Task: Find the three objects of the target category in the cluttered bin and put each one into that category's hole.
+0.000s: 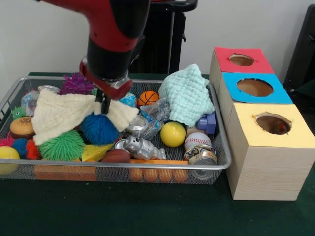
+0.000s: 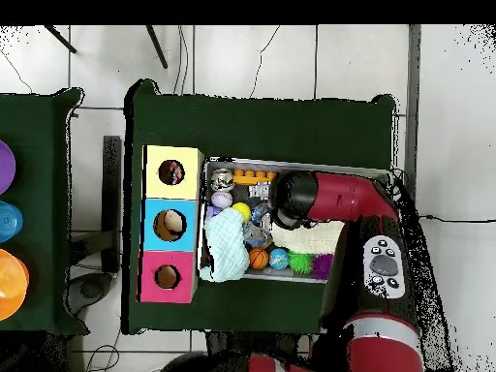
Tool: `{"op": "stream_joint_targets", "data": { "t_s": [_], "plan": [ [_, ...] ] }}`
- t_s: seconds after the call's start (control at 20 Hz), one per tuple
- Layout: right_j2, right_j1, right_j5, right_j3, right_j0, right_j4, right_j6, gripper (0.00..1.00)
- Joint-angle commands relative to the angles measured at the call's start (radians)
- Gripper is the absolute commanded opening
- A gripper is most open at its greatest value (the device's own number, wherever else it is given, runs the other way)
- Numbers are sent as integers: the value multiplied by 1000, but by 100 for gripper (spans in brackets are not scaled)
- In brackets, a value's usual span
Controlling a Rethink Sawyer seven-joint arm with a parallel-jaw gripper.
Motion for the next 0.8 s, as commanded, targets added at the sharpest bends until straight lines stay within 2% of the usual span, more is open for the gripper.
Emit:
{"op": "stream_joint_targets", "data": {
  "t_s": [0.05, 0.4, 0.55, 0.65, 0.8],
  "plan": [
    [63, -234, 147, 206, 65, 73, -25, 0],
    [41, -307, 205, 214, 127, 106, 26, 0],
    [26, -346, 248, 206, 140, 110, 18, 0],
    [14, -397, 315, 185, 150, 108, -2, 0],
    [10, -433, 373, 166, 155, 109, -18, 0]
  ]
}}
